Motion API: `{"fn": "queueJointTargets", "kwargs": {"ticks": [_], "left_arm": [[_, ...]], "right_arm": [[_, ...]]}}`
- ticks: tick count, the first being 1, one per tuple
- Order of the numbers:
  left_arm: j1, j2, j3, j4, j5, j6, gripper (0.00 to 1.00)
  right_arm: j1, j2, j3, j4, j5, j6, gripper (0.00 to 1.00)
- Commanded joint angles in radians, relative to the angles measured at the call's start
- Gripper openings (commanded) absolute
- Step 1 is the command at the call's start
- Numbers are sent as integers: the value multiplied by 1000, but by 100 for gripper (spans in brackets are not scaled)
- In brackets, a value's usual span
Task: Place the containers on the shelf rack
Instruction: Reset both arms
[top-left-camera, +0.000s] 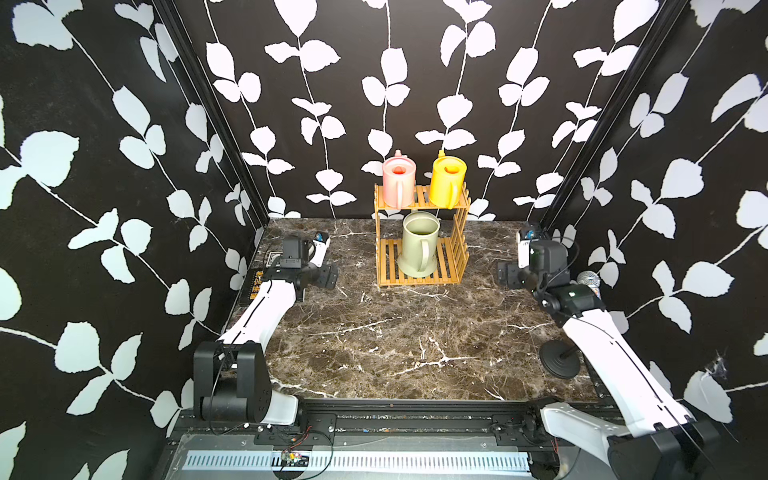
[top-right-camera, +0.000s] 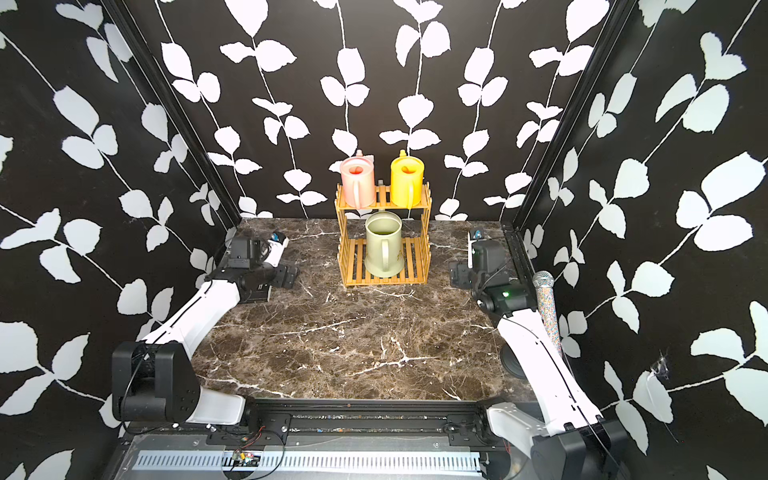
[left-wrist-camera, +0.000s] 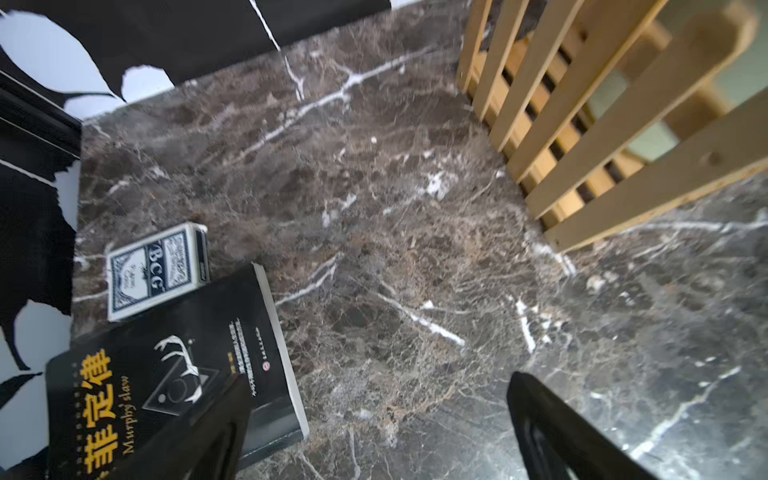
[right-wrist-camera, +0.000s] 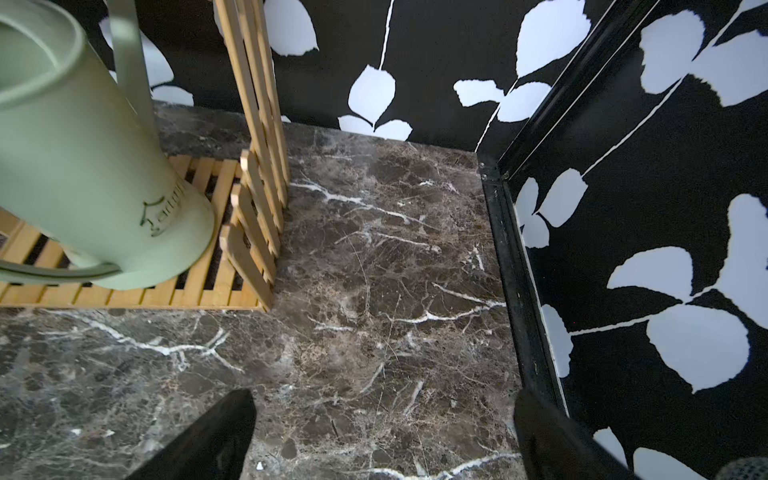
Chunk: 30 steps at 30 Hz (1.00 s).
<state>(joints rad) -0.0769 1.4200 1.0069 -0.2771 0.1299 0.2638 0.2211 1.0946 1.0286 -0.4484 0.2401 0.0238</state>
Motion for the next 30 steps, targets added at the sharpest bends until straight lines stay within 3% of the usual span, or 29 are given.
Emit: {"fn": "queueJointTargets", "kwargs": {"ticks": [1,16,23,30], "left_arm": [[11,-24,-61,153,10,34,99],[33,36,-311,554,71,-48,99],[47,84,-437,823,83,-83,99],[63,106,-494,963,21,-119,99]], "right_arm": [[-10,-30,-97,183,25,-68,99],[-58,-45,-470,534,61,-107,99],[-84,20,-549,687,54,-129,99],[-113,70,-582,817,48,-133,99]]}}
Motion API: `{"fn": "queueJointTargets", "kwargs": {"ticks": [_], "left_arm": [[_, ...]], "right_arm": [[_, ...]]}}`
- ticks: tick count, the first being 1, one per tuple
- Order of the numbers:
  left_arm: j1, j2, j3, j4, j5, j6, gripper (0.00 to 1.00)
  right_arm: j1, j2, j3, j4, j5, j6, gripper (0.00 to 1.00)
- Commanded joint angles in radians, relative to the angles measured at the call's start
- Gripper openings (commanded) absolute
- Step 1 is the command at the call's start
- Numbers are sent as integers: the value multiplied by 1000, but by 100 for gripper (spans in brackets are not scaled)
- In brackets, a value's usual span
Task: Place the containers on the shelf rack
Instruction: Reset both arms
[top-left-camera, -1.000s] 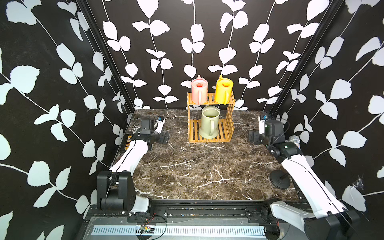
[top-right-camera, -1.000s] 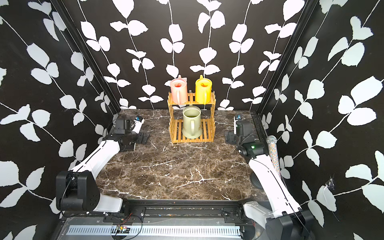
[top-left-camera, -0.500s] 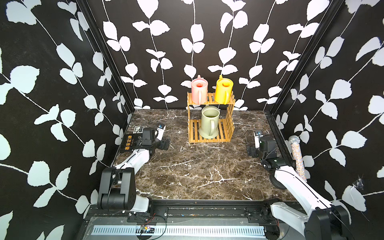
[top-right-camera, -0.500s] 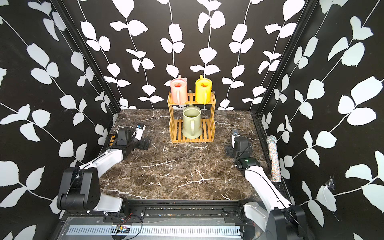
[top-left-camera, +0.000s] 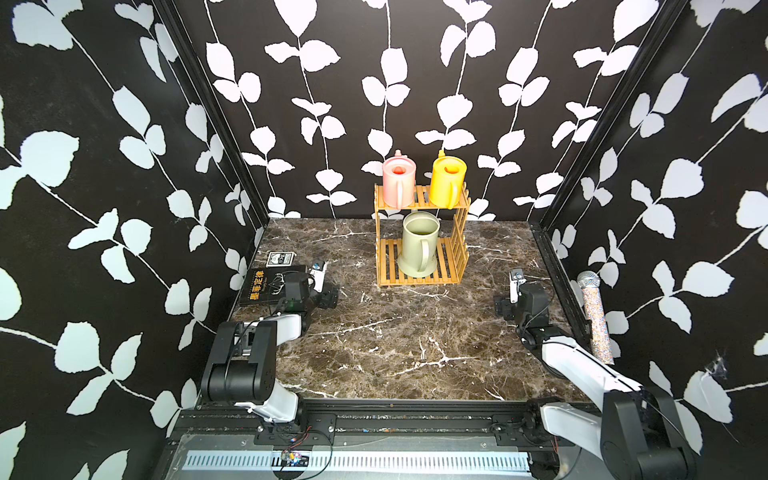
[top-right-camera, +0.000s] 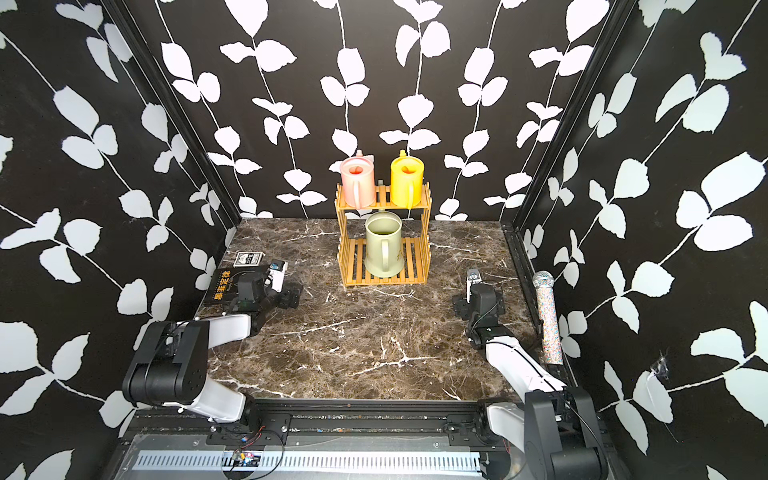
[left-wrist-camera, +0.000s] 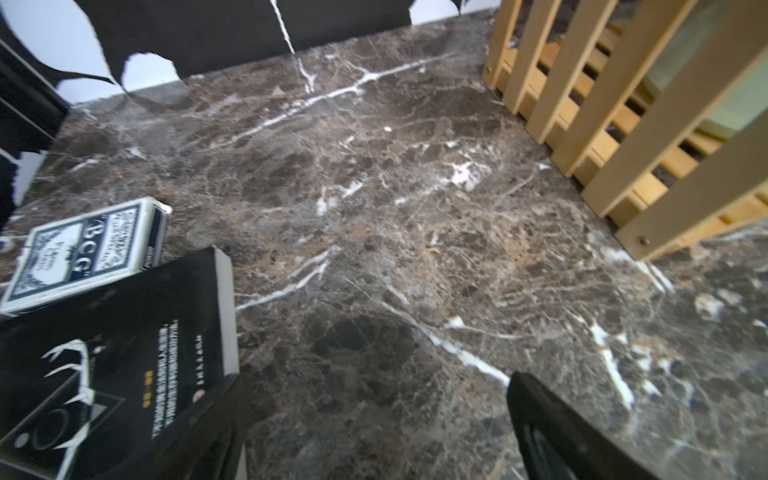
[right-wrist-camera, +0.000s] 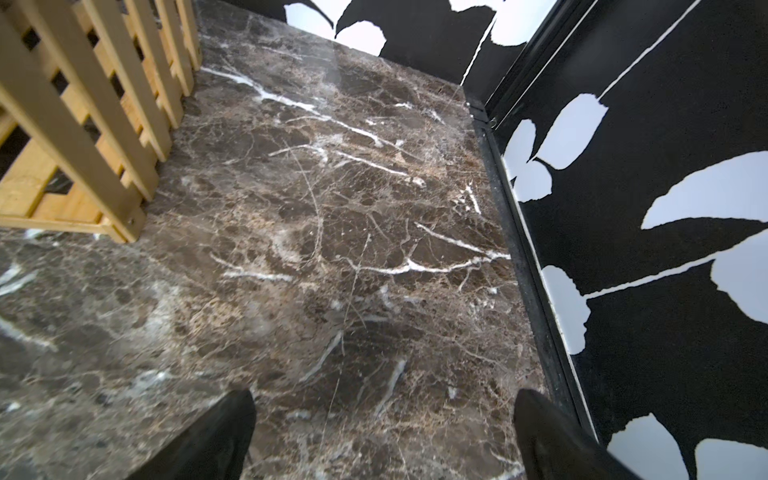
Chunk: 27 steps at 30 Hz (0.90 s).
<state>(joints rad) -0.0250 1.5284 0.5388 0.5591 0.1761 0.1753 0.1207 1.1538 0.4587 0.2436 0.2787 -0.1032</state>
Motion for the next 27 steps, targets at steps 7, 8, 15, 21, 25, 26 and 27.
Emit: {"fn": "queueJointTargets", "kwargs": {"ticks": [7,8,15,21,25,26,27], "left_arm": [[15,6,-105,281,-96,-58,99],[15,12,-119,304,-105,-60,99],[14,41,-137,363,-117,-65,99],[14,39,-135,358,-119,-63,99],[15,38,-137,357,-119,-63,99],[14,36,-136,352,-118,-63,99],[14,33,-134,346,-117,-63,99]], "right_arm": [[-32,78,-19,229,-19,5,99],[-34,88,-17,242,-20,7,99],[-45,148,8,265,-23,23,99],[-46,167,-21,337,-25,60,99],[-53,215,-13,378,-72,106,99],[-53,229,-2,374,-69,105,99],[-54,239,1,379,-60,107,99]]}}
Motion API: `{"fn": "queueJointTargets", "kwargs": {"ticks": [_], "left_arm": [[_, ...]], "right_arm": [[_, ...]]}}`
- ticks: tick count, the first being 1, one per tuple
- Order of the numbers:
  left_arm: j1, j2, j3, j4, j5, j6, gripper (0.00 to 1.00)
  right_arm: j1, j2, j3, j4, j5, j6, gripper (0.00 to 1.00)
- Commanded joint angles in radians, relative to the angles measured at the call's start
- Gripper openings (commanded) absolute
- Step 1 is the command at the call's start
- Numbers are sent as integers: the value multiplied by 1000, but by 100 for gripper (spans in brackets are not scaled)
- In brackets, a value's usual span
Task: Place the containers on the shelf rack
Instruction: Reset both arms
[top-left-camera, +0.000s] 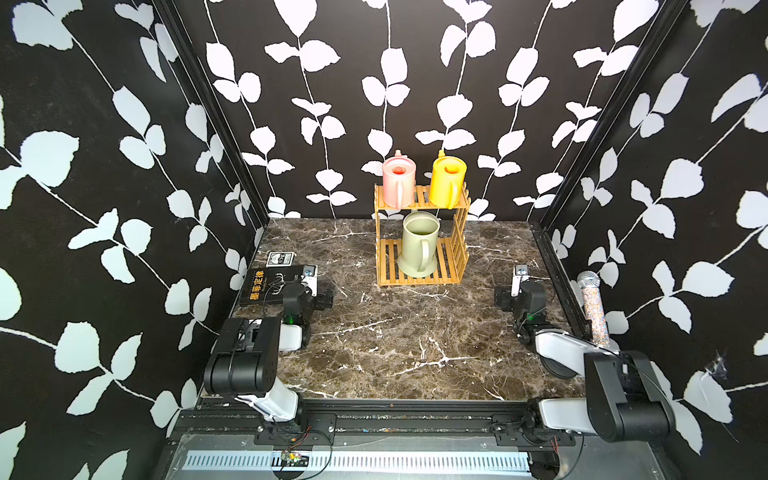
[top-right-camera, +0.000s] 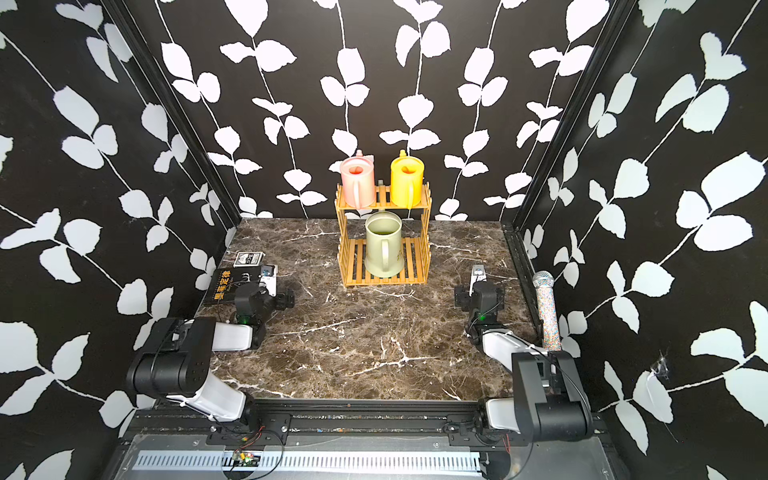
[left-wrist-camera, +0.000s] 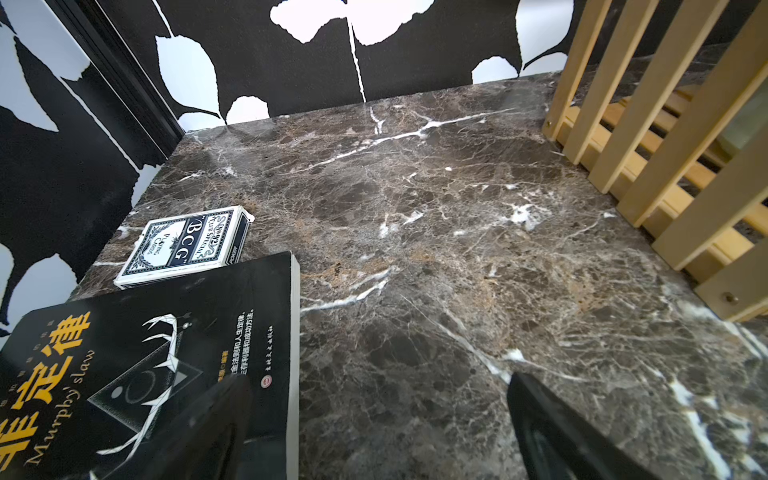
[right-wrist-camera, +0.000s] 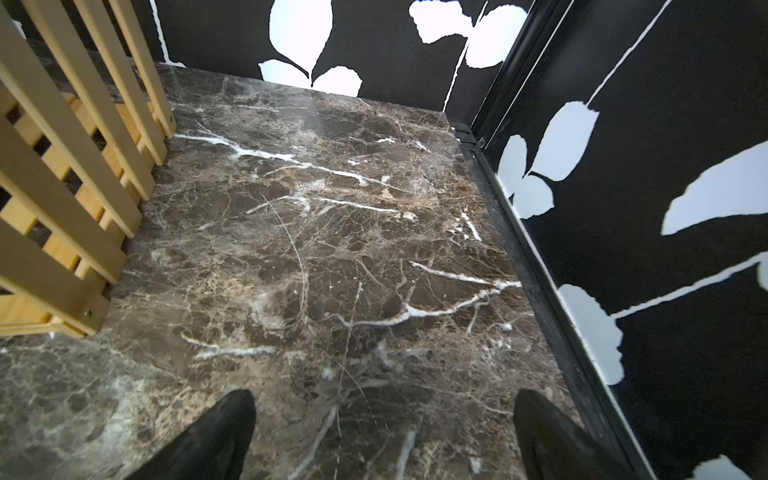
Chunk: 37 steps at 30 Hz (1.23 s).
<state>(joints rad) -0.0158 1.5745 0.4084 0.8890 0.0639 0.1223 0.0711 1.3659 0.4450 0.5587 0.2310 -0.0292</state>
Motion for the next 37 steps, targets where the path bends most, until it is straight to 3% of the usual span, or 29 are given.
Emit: {"fn": "queueJointTargets", "kwargs": {"ticks": [1,12,16,37], "left_arm": [[5,-16,-2,2,-4,-12,99],[5,-21,-1,-7,-6,-10,99],[5,-18,-2,3,-4,-10,99],[4,-14,-3,10,-4,-9,99]], "right_arm": [[-5,34,14,74,-4,33,99],[-11,126,-1,187,-5,36,99],[-21,170,-61,345,-11,42,99],[-22,158,-55,307,-1,49,99]]}}
